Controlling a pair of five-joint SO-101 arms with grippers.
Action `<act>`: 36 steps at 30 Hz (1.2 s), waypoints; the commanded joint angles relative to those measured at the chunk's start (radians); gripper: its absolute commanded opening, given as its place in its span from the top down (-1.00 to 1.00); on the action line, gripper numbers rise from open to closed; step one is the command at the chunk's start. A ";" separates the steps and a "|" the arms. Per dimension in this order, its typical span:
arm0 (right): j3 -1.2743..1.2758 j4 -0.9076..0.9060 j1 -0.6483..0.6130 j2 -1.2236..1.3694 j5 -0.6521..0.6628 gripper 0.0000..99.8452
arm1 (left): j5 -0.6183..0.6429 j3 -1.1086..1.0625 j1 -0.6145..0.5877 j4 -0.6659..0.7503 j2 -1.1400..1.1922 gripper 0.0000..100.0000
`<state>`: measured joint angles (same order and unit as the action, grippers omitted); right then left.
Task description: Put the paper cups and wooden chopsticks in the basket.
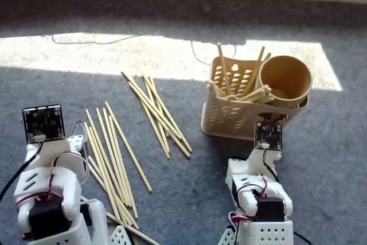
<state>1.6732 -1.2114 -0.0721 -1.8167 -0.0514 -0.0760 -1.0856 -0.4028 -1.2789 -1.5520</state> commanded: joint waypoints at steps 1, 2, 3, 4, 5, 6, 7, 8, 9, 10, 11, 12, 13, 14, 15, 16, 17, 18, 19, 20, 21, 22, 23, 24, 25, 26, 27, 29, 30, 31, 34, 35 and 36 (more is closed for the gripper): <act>0.084 0.025 -0.012 -0.002 0.009 0.98 | -0.008 0.108 0.022 -0.005 0.185 0.66; 0.084 0.025 -0.012 -0.002 0.009 0.98 | -0.008 0.127 0.022 -0.005 0.229 0.66; 0.085 0.025 -0.012 -0.002 0.009 0.98 | -0.006 0.142 0.024 -0.005 0.271 0.66; 0.087 0.025 -0.012 -0.002 0.009 0.98 | -0.005 0.156 0.028 -0.005 0.309 0.65; 0.087 0.025 -0.012 -0.002 0.009 0.98 | -0.003 0.166 0.041 -0.005 0.349 0.62; 0.087 0.025 -0.012 -0.002 0.009 0.98 | -0.002 0.171 0.053 -0.005 0.383 0.60; 0.087 0.025 -0.012 -0.002 0.009 0.98 | -0.002 0.174 0.067 -0.005 0.417 0.58; 0.087 0.022 -0.012 -0.002 0.009 0.98 | 0.000 0.174 0.084 -0.005 0.446 0.58; 0.090 0.018 -0.012 -0.002 0.009 0.98 | 0.000 0.174 0.099 -0.005 0.475 0.58; 0.096 0.016 -0.012 -0.002 0.009 0.98 | 0.012 0.174 0.111 -0.005 0.501 0.58; 0.102 0.013 -0.010 0.002 0.009 0.98 | 0.031 0.174 0.119 -0.002 0.522 0.58; 0.105 -0.001 -0.007 0.004 0.009 0.98 | 0.043 0.174 0.127 0.000 0.542 0.57; 0.105 -0.015 -0.007 -0.002 0.009 0.98 | 0.052 0.174 0.133 0.002 0.559 0.57; 0.105 -0.019 -0.007 -0.002 0.009 0.98 | 0.055 0.173 0.139 0.002 0.573 0.57; 0.105 -0.019 -0.007 -0.002 0.009 0.98 | 0.055 0.171 0.145 0.002 0.585 0.57; 0.105 -0.019 -0.007 -0.002 0.009 0.98 | 0.055 0.170 0.148 0.003 0.599 0.58; 0.105 -0.019 -0.007 -0.002 0.009 0.98 | 0.055 0.170 0.148 0.003 0.610 0.58; 0.105 -0.019 -0.007 -0.002 0.009 0.98 | 0.055 0.170 0.148 0.005 0.621 0.58; 0.105 -0.019 -0.007 -0.002 0.009 0.98 | 0.055 0.168 0.148 0.011 0.631 0.58; 0.105 -0.019 -0.007 -0.002 0.009 0.98 | 0.055 0.166 0.147 0.021 0.641 0.58; 0.105 -0.019 -0.007 -0.002 0.009 0.98 | 0.055 0.160 0.147 0.032 0.653 0.58; 0.105 -0.019 -0.007 -0.002 0.009 0.98 | 0.055 0.150 0.147 0.051 0.668 0.58; 0.104 -0.019 -0.007 -0.002 0.009 0.98 | 0.055 0.137 0.147 0.074 0.684 0.58; 0.104 -0.019 -0.007 -0.002 0.009 0.98 | 0.055 0.125 0.147 0.100 0.705 0.58; 0.104 -0.019 -0.007 -0.002 0.009 0.98 | 0.055 0.114 0.147 0.129 0.730 0.58; 0.104 -0.019 -0.007 -0.002 0.009 0.98 | 0.055 0.108 0.147 0.157 0.757 0.58; 0.104 -0.019 -0.007 -0.002 0.009 0.98 | 0.055 0.105 0.147 0.181 0.788 0.58; 0.104 -0.019 -0.007 -0.002 0.009 0.98 | 0.055 0.107 0.147 0.219 0.855 0.58; 0.104 -0.019 -0.007 -0.002 0.009 0.98 | 0.055 0.108 0.147 0.239 0.886 0.58; 0.104 -0.019 -0.007 -0.002 0.009 0.98 | 0.055 0.108 0.145 0.262 0.915 0.58; 0.104 -0.019 -0.007 -0.002 0.009 0.98 | 0.055 0.108 0.142 0.327 0.992 0.58; 0.104 -0.019 -0.007 -0.002 0.009 0.98 | 0.055 0.108 0.142 0.347 1.012 0.60; 0.104 -0.019 -0.007 -0.002 0.009 0.98 | 0.055 0.108 0.142 0.365 1.030 0.64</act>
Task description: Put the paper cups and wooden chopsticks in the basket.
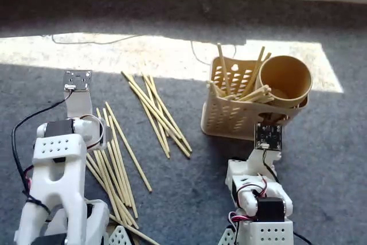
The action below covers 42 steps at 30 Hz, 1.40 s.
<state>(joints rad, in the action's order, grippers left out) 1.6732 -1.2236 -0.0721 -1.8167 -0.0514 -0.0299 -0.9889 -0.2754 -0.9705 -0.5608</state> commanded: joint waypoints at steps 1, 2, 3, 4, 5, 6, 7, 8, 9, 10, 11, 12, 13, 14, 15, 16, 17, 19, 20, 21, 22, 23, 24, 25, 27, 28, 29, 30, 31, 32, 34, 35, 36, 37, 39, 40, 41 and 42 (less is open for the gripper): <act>0.104 -0.007 -0.007 -0.002 0.009 0.98 | 0.009 0.012 0.015 0.074 0.054 0.66; 0.104 -0.007 -0.007 -0.002 0.009 0.98 | 0.009 0.012 0.015 0.086 0.067 0.68; 0.104 -0.007 -0.007 -0.002 0.009 0.98 | 0.009 0.012 0.015 0.095 0.077 0.70; 0.104 -0.007 -0.007 -0.002 0.009 0.98 | 0.009 0.012 0.015 0.100 0.085 0.70; 0.104 -0.007 -0.007 -0.002 0.009 0.98 | 0.009 0.012 0.016 0.101 0.093 0.70; 0.104 -0.007 -0.007 -0.002 0.009 0.98 | 0.009 0.012 0.016 0.101 0.099 0.70; 0.104 -0.007 -0.007 -0.002 0.009 0.98 | 0.009 0.012 0.018 0.101 0.104 0.70; 0.104 -0.007 -0.007 -0.002 0.009 0.98 | 0.009 0.012 0.018 0.101 0.104 0.70; 0.104 -0.007 -0.007 -0.002 0.009 0.98 | 0.008 0.012 0.018 0.101 0.105 0.70; 0.104 -0.007 -0.007 -0.002 0.009 0.98 | 0.008 0.012 0.018 0.101 0.105 0.70; 0.104 -0.007 -0.007 -0.002 0.009 0.98 | 0.008 0.010 0.018 0.101 0.105 0.70; 0.104 -0.007 -0.007 -0.002 0.009 0.98 | 0.008 0.008 0.018 0.101 0.105 0.70; 0.104 -0.007 -0.007 -0.002 0.009 0.98 | 0.008 0.008 0.019 0.101 0.105 0.70; 0.104 -0.007 -0.007 -0.002 0.009 0.98 | 0.008 0.008 0.019 0.101 0.105 0.70; 0.104 -0.007 -0.007 -0.002 0.009 0.98 | 0.008 0.007 0.019 0.101 0.107 0.70; 0.104 -0.007 -0.007 -0.002 0.009 0.98 | 0.008 0.007 0.019 0.101 0.107 0.70; 0.104 -0.007 -0.007 -0.002 0.009 0.98 | 0.008 0.005 0.019 0.101 0.107 0.70; 0.104 -0.007 -0.007 -0.002 0.009 0.98 | 0.008 0.005 0.019 0.101 0.107 0.70; 0.104 -0.007 -0.007 -0.002 0.009 0.98 | 0.008 0.004 0.019 0.101 0.107 0.70; 0.104 -0.007 -0.007 -0.002 0.009 0.98 | 0.006 0.004 0.019 0.101 0.108 0.70; 0.104 -0.007 -0.007 -0.002 0.009 0.98 | 0.005 0.001 0.019 0.101 0.108 0.71; 0.104 -0.007 -0.007 -0.002 0.009 0.98 | 0.003 -0.008 0.021 0.103 0.108 0.71; 0.104 -0.007 -0.007 -0.002 0.009 0.98 | 0.003 -0.016 0.021 0.115 0.108 0.71; 0.104 -0.007 -0.007 -0.002 0.009 0.98 | 0.003 -0.025 0.021 0.132 0.108 0.71; 0.104 -0.007 -0.007 -0.002 0.009 0.98 | 0.003 -0.036 0.021 0.155 0.108 0.71; 0.104 -0.007 -0.007 -0.002 0.009 0.98 | 0.003 -0.036 0.021 0.155 0.108 0.71; 0.104 -0.007 -0.007 -0.002 0.009 0.98 | 0.003 -0.038 0.021 0.155 0.108 0.71; 0.104 -0.007 -0.007 -0.002 0.009 0.98 | 0.003 -0.038 0.021 0.155 0.108 0.71; 0.104 -0.007 -0.007 -0.002 0.009 0.98 | 0.003 -0.039 0.021 0.155 0.108 0.71; 0.104 -0.007 -0.007 -0.002 0.009 0.98 | 0.003 -0.039 0.021 0.155 0.108 0.71; 0.104 -0.007 -0.007 -0.002 0.009 0.98 | 0.003 -0.039 0.021 0.155 0.108 0.71; 0.104 -0.007 -0.007 -0.002 0.009 0.98 | 0.003 -0.039 0.021 0.155 0.108 0.71; 0.104 -0.007 -0.007 -0.002 0.009 0.98 | 0.003 -0.039 0.022 0.155 0.108 0.71; 0.104 -0.007 -0.007 -0.002 0.009 0.98 | 0.003 -0.039 0.022 0.153 0.108 0.71; 0.104 -0.007 -0.007 -0.002 0.009 0.98 | 0.003 -0.041 0.041 0.153 0.110 0.77; 0.104 -0.007 -0.007 -0.002 0.009 0.98 | 0.002 -0.042 0.050 0.153 0.111 0.81; 0.104 -0.007 -0.007 -0.002 0.009 0.98 | 0.002 -0.045 0.058 0.157 0.120 0.84; 0.104 -0.007 -0.007 -0.002 0.009 0.98 | 0.002 -0.041 0.067 0.157 0.133 0.85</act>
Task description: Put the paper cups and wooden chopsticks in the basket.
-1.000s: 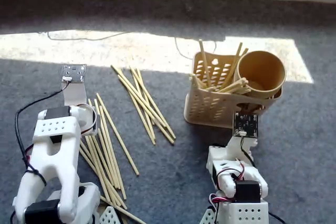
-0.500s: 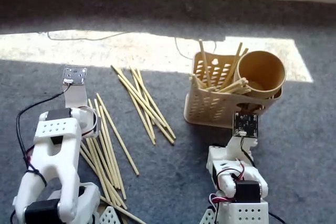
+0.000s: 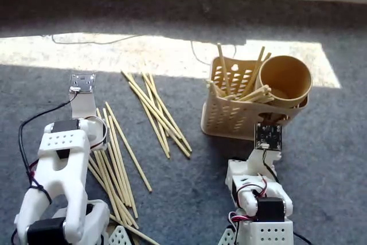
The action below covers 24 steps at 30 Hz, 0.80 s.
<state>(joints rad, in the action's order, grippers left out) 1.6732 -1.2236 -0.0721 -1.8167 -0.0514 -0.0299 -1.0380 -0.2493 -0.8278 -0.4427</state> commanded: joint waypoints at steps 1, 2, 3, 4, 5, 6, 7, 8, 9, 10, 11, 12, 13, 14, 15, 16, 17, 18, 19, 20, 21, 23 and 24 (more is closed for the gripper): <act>0.104 -0.007 -0.007 -0.002 0.009 0.98 | 0.002 0.018 0.042 0.014 0.030 0.85; 0.104 -0.007 -0.007 -0.002 0.009 0.98 | 0.002 0.031 0.044 0.011 0.047 0.85; 0.104 -0.007 -0.007 -0.002 0.009 0.98 | 0.002 0.045 0.044 0.009 0.065 0.85; 0.104 -0.007 -0.007 -0.002 0.009 0.98 | 0.002 0.061 0.044 0.009 0.085 0.85; 0.104 -0.007 -0.007 -0.002 0.009 0.98 | 0.002 0.077 0.045 0.009 0.108 0.86; 0.104 -0.007 -0.007 -0.002 0.009 0.98 | 0.002 0.093 0.047 0.008 0.128 0.86; 0.104 -0.007 -0.007 -0.002 0.009 0.98 | 0.002 0.107 0.047 0.005 0.145 0.86; 0.104 -0.007 -0.007 -0.002 0.009 0.98 | 0.002 0.119 0.047 -0.009 0.159 0.86; 0.104 -0.007 -0.007 -0.002 0.009 0.98 | 0.002 0.131 0.047 -0.018 0.170 0.86; 0.104 -0.007 -0.007 -0.002 0.009 0.98 | 0.002 0.139 0.045 -0.025 0.180 0.86; 0.104 -0.007 -0.007 -0.002 0.009 0.98 | 0.002 0.143 0.042 -0.026 0.186 0.86; 0.104 -0.007 -0.007 -0.002 0.009 0.98 | 0.002 0.143 0.042 -0.026 0.188 0.86; 0.104 -0.007 -0.007 -0.002 0.009 0.98 | 0.002 0.142 0.042 -0.026 0.186 0.87; 0.104 -0.007 -0.007 -0.002 0.009 0.98 | 0.002 0.142 0.042 -0.026 0.186 0.89; 0.104 -0.007 -0.007 -0.002 0.009 0.98 | 0.002 0.142 0.042 -0.025 0.186 0.92; 0.104 -0.007 -0.007 -0.002 0.009 0.98 | 0.002 0.142 0.042 -0.023 0.186 0.94; 0.104 -0.007 -0.007 -0.002 0.009 0.98 | 0.002 0.142 0.042 -0.023 0.186 0.96; 0.104 -0.007 -0.007 -0.002 0.009 0.98 | 0.002 0.142 0.042 -0.023 0.186 0.96; 0.104 -0.007 -0.007 -0.002 0.009 0.98 | 0.002 0.142 0.044 -0.023 0.186 0.97; 0.104 -0.007 -0.007 -0.002 0.009 0.98 | 0.002 0.142 0.045 -0.023 0.186 0.97; 0.104 -0.007 -0.007 -0.002 0.009 0.98 | 0.005 0.143 0.045 -0.023 0.186 0.97; 0.104 -0.007 -0.007 -0.002 0.009 0.98 | 0.006 0.143 0.045 -0.023 0.186 0.97; 0.104 -0.007 -0.007 -0.002 0.009 0.98 | 0.006 0.143 0.045 -0.023 0.180 0.97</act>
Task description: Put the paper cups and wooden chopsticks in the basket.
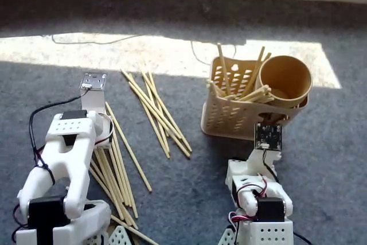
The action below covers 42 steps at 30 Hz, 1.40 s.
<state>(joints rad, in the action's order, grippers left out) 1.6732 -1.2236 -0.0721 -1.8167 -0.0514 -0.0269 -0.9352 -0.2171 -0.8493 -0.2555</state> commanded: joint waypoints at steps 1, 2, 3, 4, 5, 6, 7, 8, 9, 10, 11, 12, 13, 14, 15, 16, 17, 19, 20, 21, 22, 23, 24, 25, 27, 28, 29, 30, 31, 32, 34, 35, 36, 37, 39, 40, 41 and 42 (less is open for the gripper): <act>0.104 -0.007 -0.007 -0.002 0.009 0.98 | 0.005 0.041 0.015 -0.005 -0.015 0.97; 0.104 -0.007 -0.007 -0.002 0.009 0.98 | 0.005 0.041 0.015 -0.005 -0.025 0.97; 0.104 -0.007 -0.007 -0.002 0.009 0.98 | 0.005 0.041 0.015 -0.005 -0.042 0.97; 0.104 -0.007 -0.007 -0.002 0.009 0.98 | 0.005 0.041 0.015 -0.006 -0.058 0.97; 0.104 -0.007 -0.007 -0.002 0.009 0.98 | 0.006 0.041 0.015 -0.006 -0.077 0.97; 0.104 -0.007 -0.007 -0.002 0.009 0.98 | 0.006 0.039 0.015 -0.008 -0.101 0.97; 0.104 -0.007 -0.007 -0.002 0.009 0.98 | 0.006 0.038 0.015 -0.014 -0.124 0.97; 0.104 -0.007 -0.007 -0.002 0.009 0.98 | 0.006 0.039 0.015 -0.029 -0.148 0.97; 0.104 -0.007 -0.007 -0.002 0.009 0.98 | 0.008 0.039 0.015 -0.044 -0.174 0.97; 0.104 -0.007 -0.007 -0.002 0.009 0.98 | 0.008 0.041 0.016 -0.057 -0.202 0.97; 0.104 -0.007 -0.007 -0.002 0.009 0.98 | 0.008 0.041 0.016 -0.069 -0.232 0.97; 0.104 -0.007 -0.007 -0.002 0.009 0.98 | 0.008 0.041 0.016 -0.080 -0.260 0.97; 0.104 -0.007 -0.007 -0.002 0.009 0.98 | 0.008 0.041 0.016 -0.089 -0.289 0.97; 0.104 -0.007 -0.007 -0.002 0.009 0.98 | 0.008 0.041 0.016 -0.098 -0.315 0.97; 0.104 -0.007 -0.007 -0.002 0.009 0.98 | 0.008 0.041 0.016 -0.107 -0.343 0.97; 0.104 -0.007 -0.007 -0.002 0.009 0.98 | 0.008 0.041 0.016 -0.115 -0.371 0.97; 0.104 -0.007 -0.007 -0.002 0.009 0.98 | 0.008 0.041 0.016 -0.124 -0.394 0.98; 0.104 -0.007 -0.007 -0.002 0.009 0.98 | 0.008 0.041 0.016 -0.137 -0.438 0.99; 0.104 -0.007 -0.007 -0.002 0.009 0.98 | 0.008 0.041 0.016 -0.143 -0.460 0.99; 0.104 -0.007 -0.007 -0.002 0.009 0.98 | 0.008 0.041 0.016 -0.147 -0.479 0.99; 0.104 -0.007 -0.007 -0.002 0.009 0.98 | 0.008 0.041 0.016 -0.150 -0.495 0.99; 0.104 -0.007 -0.007 -0.002 0.009 0.98 | 0.008 0.041 0.016 -0.152 -0.509 0.99; 0.104 -0.007 -0.007 -0.002 0.009 0.98 | 0.008 0.041 0.016 -0.158 -0.519 0.99; 0.104 -0.007 -0.007 -0.002 0.009 0.98 | 0.008 0.041 0.016 -0.163 -0.529 0.99; 0.104 -0.007 -0.007 -0.002 0.009 0.98 | 0.008 0.041 0.016 -0.164 -0.542 0.99; 0.104 -0.007 -0.007 -0.002 0.009 0.98 | 0.008 0.041 0.016 -0.163 -0.544 0.99; 0.104 -0.007 -0.007 -0.002 0.009 0.98 | 0.008 0.041 0.016 -0.161 -0.542 0.99; 0.104 -0.007 -0.007 -0.002 0.009 0.98 | 0.008 0.038 0.016 -0.160 -0.542 0.99; 0.104 -0.007 -0.007 -0.002 0.009 0.98 | 0.008 0.035 0.015 -0.158 -0.542 0.98; 0.104 -0.007 -0.007 -0.002 0.009 0.98 | 0.008 0.033 0.013 -0.161 -0.542 0.97; 0.104 -0.007 -0.007 -0.002 0.009 0.98 | 0.008 0.013 0.010 -0.158 -0.542 0.88; 0.104 -0.007 -0.007 -0.002 0.009 0.98 | 0.009 -0.001 0.008 -0.158 -0.542 0.83; 0.104 -0.007 -0.007 -0.002 0.009 0.98 | 0.026 -0.016 0.008 -0.157 -0.541 0.79; 0.104 -0.007 -0.007 -0.002 0.009 0.98 | 0.058 -0.031 0.008 -0.150 -0.541 0.77; 0.104 -0.007 -0.007 -0.002 0.009 0.98 | 0.100 -0.064 0.008 -0.110 -0.541 0.76; 0.104 -0.007 -0.007 -0.002 0.009 0.98 | 0.100 -0.077 0.008 -0.091 -0.541 0.76; 0.104 -0.007 -0.007 -0.002 0.009 0.98 | 0.103 -0.091 0.008 -0.068 -0.539 0.76; 0.104 -0.007 -0.007 -0.002 0.009 0.98 | 0.104 -0.105 0.008 -0.048 -0.539 0.76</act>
<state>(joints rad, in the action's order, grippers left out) 1.6732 -1.2236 -0.0721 -1.8167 -0.0514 0.0591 -1.0303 -0.2202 -0.9521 -0.7741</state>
